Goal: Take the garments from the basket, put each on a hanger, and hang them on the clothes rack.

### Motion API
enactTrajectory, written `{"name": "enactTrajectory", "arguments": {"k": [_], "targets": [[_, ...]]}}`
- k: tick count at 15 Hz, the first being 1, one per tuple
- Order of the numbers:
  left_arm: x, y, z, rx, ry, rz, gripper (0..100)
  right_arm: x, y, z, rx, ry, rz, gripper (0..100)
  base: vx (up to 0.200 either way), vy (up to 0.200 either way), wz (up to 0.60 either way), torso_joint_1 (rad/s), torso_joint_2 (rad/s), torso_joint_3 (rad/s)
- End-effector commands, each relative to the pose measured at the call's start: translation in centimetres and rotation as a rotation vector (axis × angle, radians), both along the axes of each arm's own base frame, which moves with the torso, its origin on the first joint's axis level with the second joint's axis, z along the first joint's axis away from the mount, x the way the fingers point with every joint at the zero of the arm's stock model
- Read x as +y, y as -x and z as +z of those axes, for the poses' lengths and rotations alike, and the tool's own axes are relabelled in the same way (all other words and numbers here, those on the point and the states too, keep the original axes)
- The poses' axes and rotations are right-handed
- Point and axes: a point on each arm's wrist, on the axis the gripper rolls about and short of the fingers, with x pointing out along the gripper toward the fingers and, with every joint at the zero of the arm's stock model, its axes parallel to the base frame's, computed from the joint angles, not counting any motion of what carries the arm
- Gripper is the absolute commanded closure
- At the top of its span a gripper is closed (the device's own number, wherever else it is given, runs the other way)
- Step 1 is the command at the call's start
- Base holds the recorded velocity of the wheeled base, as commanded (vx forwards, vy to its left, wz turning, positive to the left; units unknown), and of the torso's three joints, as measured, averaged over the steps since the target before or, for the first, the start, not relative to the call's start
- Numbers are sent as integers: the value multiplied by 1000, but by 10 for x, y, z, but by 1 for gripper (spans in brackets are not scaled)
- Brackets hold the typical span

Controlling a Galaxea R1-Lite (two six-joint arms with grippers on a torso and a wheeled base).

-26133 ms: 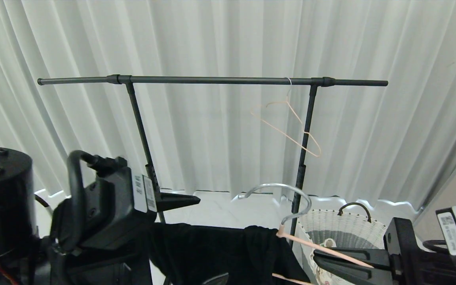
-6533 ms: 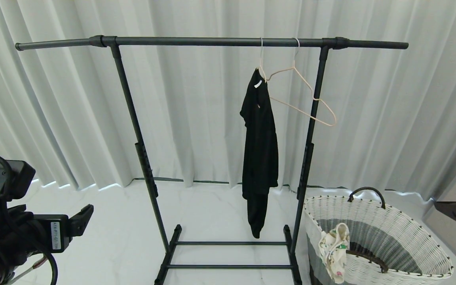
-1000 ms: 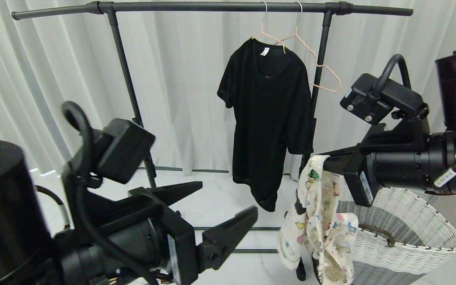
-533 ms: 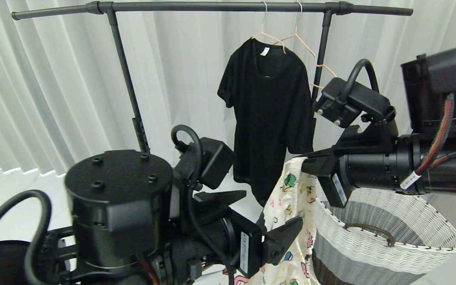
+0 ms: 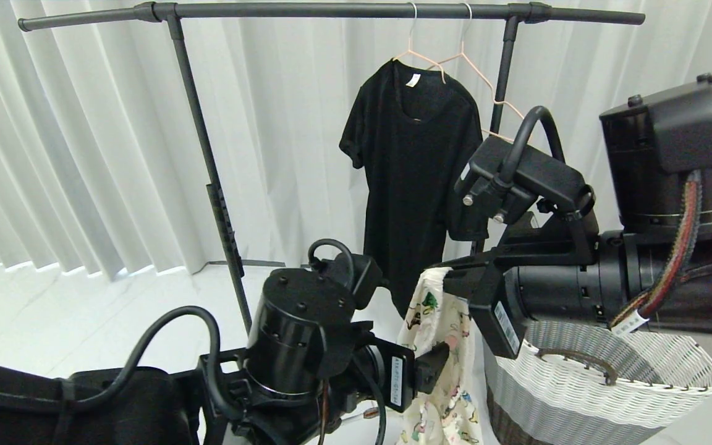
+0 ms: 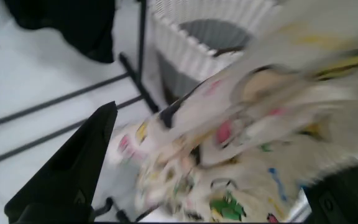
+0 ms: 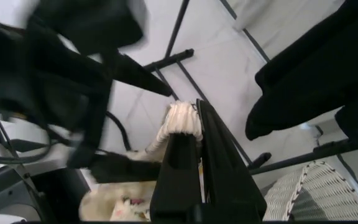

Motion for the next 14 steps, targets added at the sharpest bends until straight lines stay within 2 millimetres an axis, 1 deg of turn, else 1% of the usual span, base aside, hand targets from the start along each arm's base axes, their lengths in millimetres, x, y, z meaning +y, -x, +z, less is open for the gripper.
{"name": "enactTrajectory", "arguments": {"k": [1, 2, 3, 5, 7, 9, 12, 13, 14], "targets": [[-3, -10, -26, 45, -77, 43, 0, -1, -2, 0, -1, 0, -7, 100, 0, 0, 0, 0, 0, 0], [1, -11, -33, 60, -101, 57, 0, -2, -4, 1, -4, -3, -16, 100, 0, 0, 0, 0, 0, 0], [9, -7, -46, 90, -148, 69, 0, -6, -9, 7, -12, -20, -38, 100, 0, 0, 0, 0, 0, 0], [25, 7, -67, 148, -232, 70, 0, -13, -19, 17, -30, -51, -85, 100, 0, 0, 0, 0, 0, 0], [41, 19, -84, 184, -316, 101, 0, -21, -30, 21, -38, -59, -135, 100, 0, 0, 0, 0, 0, 0], [48, 24, -84, 180, -332, 118, 0, -27, -35, 21, -39, -58, -161, 100, 0, 0, 0, 0, 0, 0], [56, 31, -70, 133, -306, 139, 0, -27, -36, 14, -24, -39, -166, 100, 0, 0, 0, 0, 0, 0], [61, 35, -67, 125, -304, 138, 100, -28, -36, 10, -16, -27, -167, 100, 0, 0, 0, 0, 0, 0], [64, 38, -66, 123, -307, 135, 100, -28, -36, 9, -14, -25, -167, 100, 0, 0, 0, 0, 0, 0]]}}
